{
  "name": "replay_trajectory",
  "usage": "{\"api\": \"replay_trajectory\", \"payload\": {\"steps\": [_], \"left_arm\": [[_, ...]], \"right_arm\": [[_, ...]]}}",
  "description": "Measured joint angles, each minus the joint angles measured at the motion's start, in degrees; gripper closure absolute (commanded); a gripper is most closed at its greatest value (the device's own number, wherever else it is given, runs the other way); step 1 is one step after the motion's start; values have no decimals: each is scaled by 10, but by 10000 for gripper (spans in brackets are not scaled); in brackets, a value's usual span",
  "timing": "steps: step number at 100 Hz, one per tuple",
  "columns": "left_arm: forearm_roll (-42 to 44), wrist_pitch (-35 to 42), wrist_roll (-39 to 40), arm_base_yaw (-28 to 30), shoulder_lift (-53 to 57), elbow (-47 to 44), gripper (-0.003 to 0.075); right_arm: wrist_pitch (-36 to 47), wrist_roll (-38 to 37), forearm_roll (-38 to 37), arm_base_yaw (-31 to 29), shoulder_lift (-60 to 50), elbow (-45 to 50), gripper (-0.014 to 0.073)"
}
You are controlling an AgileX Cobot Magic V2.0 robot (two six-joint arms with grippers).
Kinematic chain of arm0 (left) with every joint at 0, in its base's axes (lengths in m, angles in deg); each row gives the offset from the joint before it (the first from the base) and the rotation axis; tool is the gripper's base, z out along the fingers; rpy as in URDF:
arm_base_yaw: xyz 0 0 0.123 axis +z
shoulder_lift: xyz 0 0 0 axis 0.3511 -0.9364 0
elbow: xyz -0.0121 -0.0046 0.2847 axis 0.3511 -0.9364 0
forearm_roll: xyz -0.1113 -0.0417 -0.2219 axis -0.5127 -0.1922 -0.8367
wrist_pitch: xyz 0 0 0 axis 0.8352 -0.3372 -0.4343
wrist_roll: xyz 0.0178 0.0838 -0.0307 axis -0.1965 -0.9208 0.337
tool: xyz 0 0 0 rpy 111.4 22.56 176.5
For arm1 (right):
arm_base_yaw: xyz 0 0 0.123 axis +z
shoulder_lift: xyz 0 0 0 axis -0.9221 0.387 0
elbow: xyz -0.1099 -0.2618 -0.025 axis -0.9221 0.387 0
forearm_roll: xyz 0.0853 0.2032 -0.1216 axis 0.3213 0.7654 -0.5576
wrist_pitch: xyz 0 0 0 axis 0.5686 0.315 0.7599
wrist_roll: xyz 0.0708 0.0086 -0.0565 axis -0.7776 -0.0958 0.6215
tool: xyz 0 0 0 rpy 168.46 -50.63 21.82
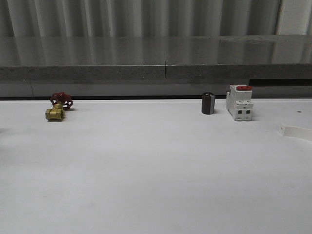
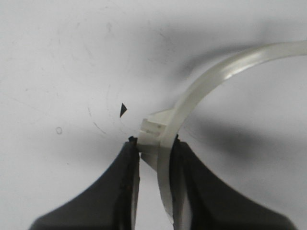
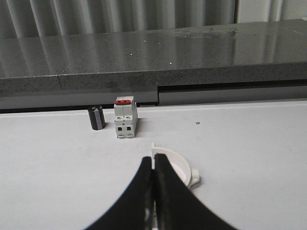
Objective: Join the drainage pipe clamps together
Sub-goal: 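Carry the held clamp half toward the table center and lower it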
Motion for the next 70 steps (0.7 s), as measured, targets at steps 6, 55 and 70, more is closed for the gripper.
{"api": "replay_trajectory", "payload": {"steps": [6, 55, 70], "left_arm": [[-15, -15, 0, 0, 9, 0, 740], [-78, -56, 46, -127, 31, 0, 740], [-80, -54, 89, -195, 31, 0, 740]], "right_arm": [[0, 0, 0, 0, 0, 0, 662], [0, 0, 0, 0, 0, 0, 662], [0, 0, 0, 0, 0, 0, 662]]}}
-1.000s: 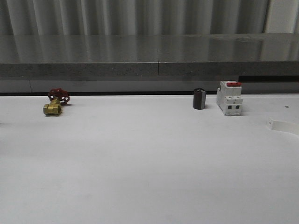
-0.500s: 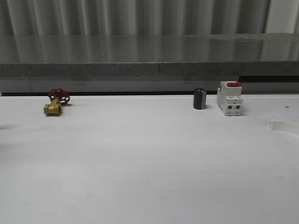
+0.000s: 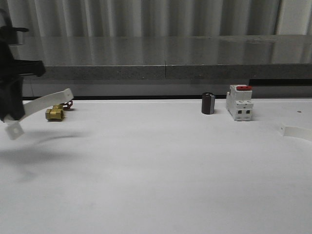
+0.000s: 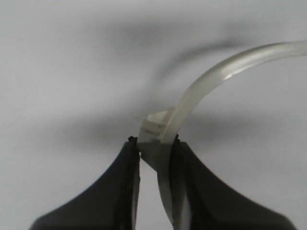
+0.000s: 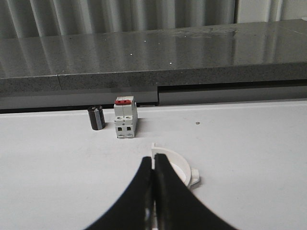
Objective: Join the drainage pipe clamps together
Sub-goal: 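Carry the held clamp half toward the table center and lower it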
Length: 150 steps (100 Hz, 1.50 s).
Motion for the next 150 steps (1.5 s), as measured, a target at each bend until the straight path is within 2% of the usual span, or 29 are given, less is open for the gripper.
{"api": "replay_trajectory", "payload": {"steps": [18, 32, 92, 125, 150], "left_arm": [[-1, 23, 41, -70, 0, 0, 740], [-3, 37, 46, -101, 0, 0, 740], [-22, 46, 54, -108, 0, 0, 740], [48, 70, 235, -163, 0, 0, 739], [55, 76, 308, -190, -30, 22, 739]], "right_arm": [[0, 0, 0, 0, 0, 0, 662], [0, 0, 0, 0, 0, 0, 662], [0, 0, 0, 0, 0, 0, 662], [0, 0, 0, 0, 0, 0, 662], [0, 0, 0, 0, 0, 0, 662]]}}
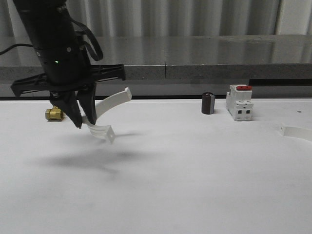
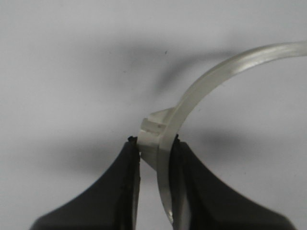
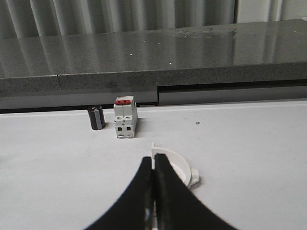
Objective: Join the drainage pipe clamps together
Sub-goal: 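Carry the held clamp half toward the table center and lower it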
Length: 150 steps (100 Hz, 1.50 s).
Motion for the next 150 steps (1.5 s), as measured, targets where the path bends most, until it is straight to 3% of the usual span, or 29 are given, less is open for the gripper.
{"api": "replay_trajectory", "payload": {"steps": [39, 73, 150], "left_arm": [[52, -54, 75, -44, -85, 98, 739], [85, -64, 121, -55, -109, 104, 739], [86, -72, 126, -56, -129, 105, 739]], "right_arm": [[0, 0, 0, 0, 0, 0, 662], [0, 0, 0, 0, 0, 0, 662], [0, 0, 0, 0, 0, 0, 662]]}}
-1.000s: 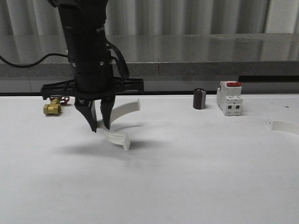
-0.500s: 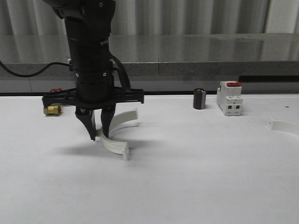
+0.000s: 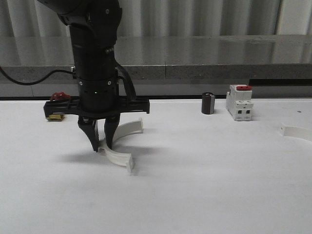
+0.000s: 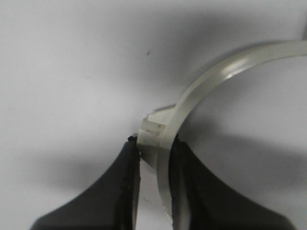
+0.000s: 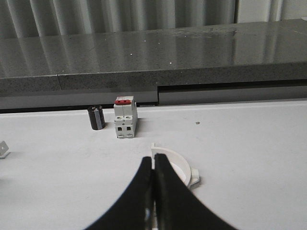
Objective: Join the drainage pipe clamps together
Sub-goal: 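Carry the held clamp half toward the table center and lower it, then open the left gripper, release the clamp half, and lift away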
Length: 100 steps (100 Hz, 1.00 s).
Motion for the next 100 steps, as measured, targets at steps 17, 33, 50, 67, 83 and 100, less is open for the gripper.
{"api": "replay_trajectory", "payload": {"steps": [17, 33, 50, 67, 83, 100], "left_arm": [[0, -2, 0, 0, -1, 0, 731], [0, -2, 0, 0, -1, 1, 583], [0, -5, -10, 0, -4, 1, 339], [0, -6, -20, 0, -5, 1, 245], [0, -9, -30, 0, -5, 1, 245], [1, -18, -41, 0, -5, 11, 245]], "right_arm": [[0, 0, 0, 0, 0, 0, 662], [0, 0, 0, 0, 0, 0, 662], [0, 0, 0, 0, 0, 0, 662], [0, 0, 0, 0, 0, 0, 662], [0, 0, 0, 0, 0, 0, 662], [0, 0, 0, 0, 0, 0, 662]]}}
